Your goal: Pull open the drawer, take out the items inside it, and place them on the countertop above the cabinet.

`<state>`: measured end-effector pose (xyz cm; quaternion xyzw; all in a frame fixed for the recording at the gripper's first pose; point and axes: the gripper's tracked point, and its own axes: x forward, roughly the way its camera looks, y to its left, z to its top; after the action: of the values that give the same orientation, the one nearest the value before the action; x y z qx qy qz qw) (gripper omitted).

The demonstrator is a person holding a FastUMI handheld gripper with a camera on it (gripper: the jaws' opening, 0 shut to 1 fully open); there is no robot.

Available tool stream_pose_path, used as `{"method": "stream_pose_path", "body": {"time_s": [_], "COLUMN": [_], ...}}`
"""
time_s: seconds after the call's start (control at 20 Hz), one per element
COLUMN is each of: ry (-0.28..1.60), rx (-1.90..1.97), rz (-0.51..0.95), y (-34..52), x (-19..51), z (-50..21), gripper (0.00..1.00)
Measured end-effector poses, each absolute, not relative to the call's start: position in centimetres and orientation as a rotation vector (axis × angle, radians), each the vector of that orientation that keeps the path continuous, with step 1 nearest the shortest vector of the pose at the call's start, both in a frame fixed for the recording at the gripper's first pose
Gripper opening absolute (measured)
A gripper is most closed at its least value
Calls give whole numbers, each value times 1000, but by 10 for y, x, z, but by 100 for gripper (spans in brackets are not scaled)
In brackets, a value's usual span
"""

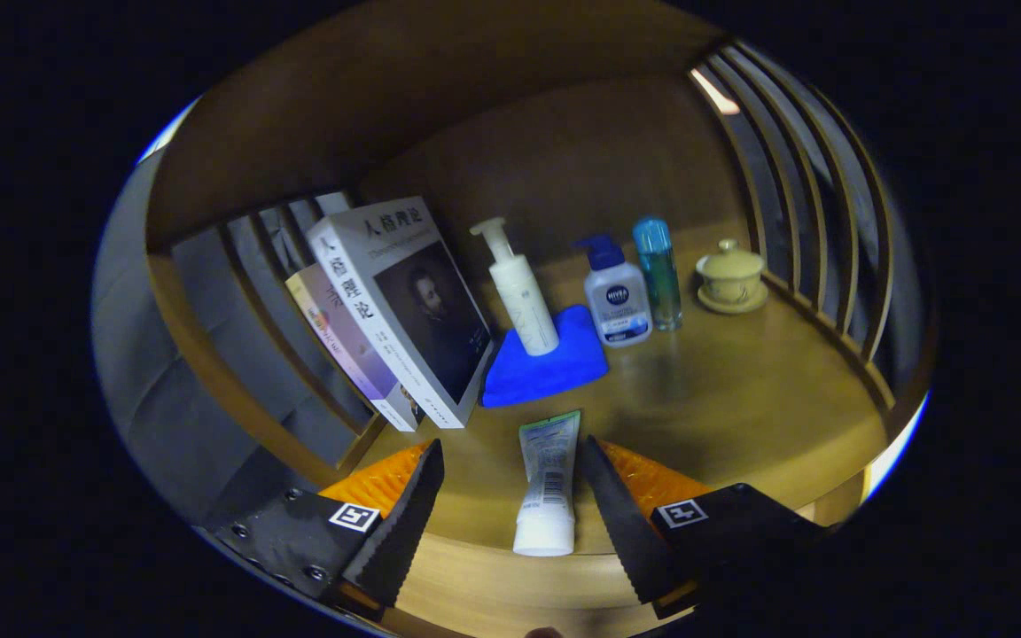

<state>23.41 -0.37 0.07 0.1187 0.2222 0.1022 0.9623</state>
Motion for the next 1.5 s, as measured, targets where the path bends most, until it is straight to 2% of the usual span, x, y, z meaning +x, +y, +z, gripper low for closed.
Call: {"method": "stream_pose_path", "body": {"time_s": [0.4, 0.9, 1.2, 1.5], "ry": [248, 55, 29, 52], "rx": [82, 44, -4, -31], "rz": [194, 93, 100, 82], "y": [-2, -17, -4, 1], "x": [143, 49, 7, -6], "z": [7, 0, -18, -50], "gripper": [98, 98, 98, 98]}}
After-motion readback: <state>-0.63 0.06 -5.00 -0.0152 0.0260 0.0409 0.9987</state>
